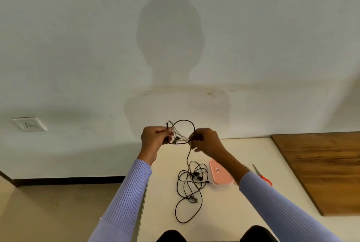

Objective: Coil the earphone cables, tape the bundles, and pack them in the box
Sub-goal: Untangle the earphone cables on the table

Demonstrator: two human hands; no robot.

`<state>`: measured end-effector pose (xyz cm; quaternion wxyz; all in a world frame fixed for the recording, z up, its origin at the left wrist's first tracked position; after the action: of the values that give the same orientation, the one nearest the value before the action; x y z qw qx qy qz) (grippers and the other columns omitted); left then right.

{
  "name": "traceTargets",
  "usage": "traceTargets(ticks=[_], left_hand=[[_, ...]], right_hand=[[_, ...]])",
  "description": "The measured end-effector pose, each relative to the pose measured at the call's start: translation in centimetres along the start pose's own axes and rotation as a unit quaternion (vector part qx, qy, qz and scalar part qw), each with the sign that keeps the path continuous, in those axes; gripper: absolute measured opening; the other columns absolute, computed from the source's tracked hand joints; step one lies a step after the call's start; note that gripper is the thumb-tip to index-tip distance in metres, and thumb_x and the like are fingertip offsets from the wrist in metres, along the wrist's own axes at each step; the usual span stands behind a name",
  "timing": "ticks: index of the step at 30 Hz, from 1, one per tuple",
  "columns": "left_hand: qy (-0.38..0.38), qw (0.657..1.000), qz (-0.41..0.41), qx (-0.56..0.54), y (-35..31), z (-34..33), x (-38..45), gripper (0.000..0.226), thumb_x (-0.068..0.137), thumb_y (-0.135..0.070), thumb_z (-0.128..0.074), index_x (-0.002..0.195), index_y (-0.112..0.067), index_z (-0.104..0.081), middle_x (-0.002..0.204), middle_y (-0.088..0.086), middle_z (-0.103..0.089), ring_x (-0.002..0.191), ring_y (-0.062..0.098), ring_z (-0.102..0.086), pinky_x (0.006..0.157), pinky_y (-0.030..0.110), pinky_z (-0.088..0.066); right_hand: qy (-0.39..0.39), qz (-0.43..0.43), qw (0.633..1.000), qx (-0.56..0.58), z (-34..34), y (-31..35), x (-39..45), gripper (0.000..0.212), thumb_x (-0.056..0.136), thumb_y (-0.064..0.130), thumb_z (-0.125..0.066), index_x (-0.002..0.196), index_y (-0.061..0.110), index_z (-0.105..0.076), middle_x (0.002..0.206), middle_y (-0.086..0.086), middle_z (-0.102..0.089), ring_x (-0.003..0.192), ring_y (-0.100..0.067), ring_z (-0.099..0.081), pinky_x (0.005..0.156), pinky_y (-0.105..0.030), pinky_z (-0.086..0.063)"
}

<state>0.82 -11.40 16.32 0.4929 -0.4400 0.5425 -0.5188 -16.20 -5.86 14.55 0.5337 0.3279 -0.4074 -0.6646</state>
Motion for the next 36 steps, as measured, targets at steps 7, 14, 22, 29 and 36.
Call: traceTargets(ticks=[7,14,22,29,36], left_hand=[[0.128,0.988,-0.009,0.080,1.4,-2.0,-1.0,0.016,0.090,-0.006,-0.060,0.100,-0.001,-0.071,0.079,0.006,-0.071,0.070,0.012,-0.065,0.058,0.017,-0.052],[0.194,0.974,-0.037,0.109,0.5,-2.6,-1.5,0.017,0.091,-0.010,-0.058,0.102,-0.007,-0.071,0.088,0.007,-0.073,0.081,0.012,-0.070,0.066,0.018,-0.054],[0.032,0.998,0.000,-0.055,2.0,-1.0,-2.0,0.018,0.092,-0.005,-0.046,0.101,-0.002,-0.061,0.088,0.016,-0.068,0.068,0.024,-0.067,0.052,0.030,-0.055],[0.177,0.973,-0.021,0.150,7.5,-4.2,-2.4,0.020,0.079,-0.011,-0.074,0.098,-0.016,-0.071,0.090,-0.005,-0.069,0.058,0.003,-0.056,0.049,0.022,-0.050],[0.065,0.982,-0.018,0.177,9.3,-1.9,-0.7,0.012,0.081,-0.002,-0.070,0.072,-0.010,-0.070,0.067,0.008,-0.069,0.058,0.017,-0.064,0.052,0.021,-0.054]], right_hand=[[0.045,0.076,0.996,-0.018,1.2,4.2,0.1,0.041,0.074,0.001,-0.076,0.106,0.007,-0.051,0.108,-0.005,-0.059,0.078,-0.027,-0.069,0.067,-0.033,-0.059],[0.096,0.082,0.985,-0.115,0.1,3.9,0.2,0.045,0.075,0.001,-0.075,0.116,0.005,-0.058,0.102,-0.018,-0.066,0.076,-0.029,-0.069,0.060,-0.020,-0.056],[0.056,0.031,0.996,-0.056,1.3,4.4,0.8,0.005,0.077,0.002,-0.074,0.078,0.001,-0.068,0.079,-0.011,-0.070,0.061,-0.011,-0.070,0.060,-0.012,-0.053],[0.008,0.058,0.995,0.084,2.8,6.2,0.2,0.019,0.073,-0.001,-0.076,0.089,-0.008,-0.069,0.078,-0.011,-0.069,0.074,-0.032,-0.071,0.072,-0.031,-0.060],[-0.079,0.089,0.992,0.039,7.4,5.4,0.1,0.015,0.074,-0.002,-0.075,0.087,-0.006,-0.068,0.076,-0.015,-0.069,0.065,-0.029,-0.070,0.068,-0.030,-0.060]])
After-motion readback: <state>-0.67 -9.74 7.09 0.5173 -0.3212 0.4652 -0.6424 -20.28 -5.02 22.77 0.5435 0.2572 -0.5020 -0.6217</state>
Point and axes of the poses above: each hand's wrist, its own x-axis towards the middle knuckle, its own z-axis out of the back of the hand, y = z × x, the point moved 5 cm from there along x, towards the middle knuckle
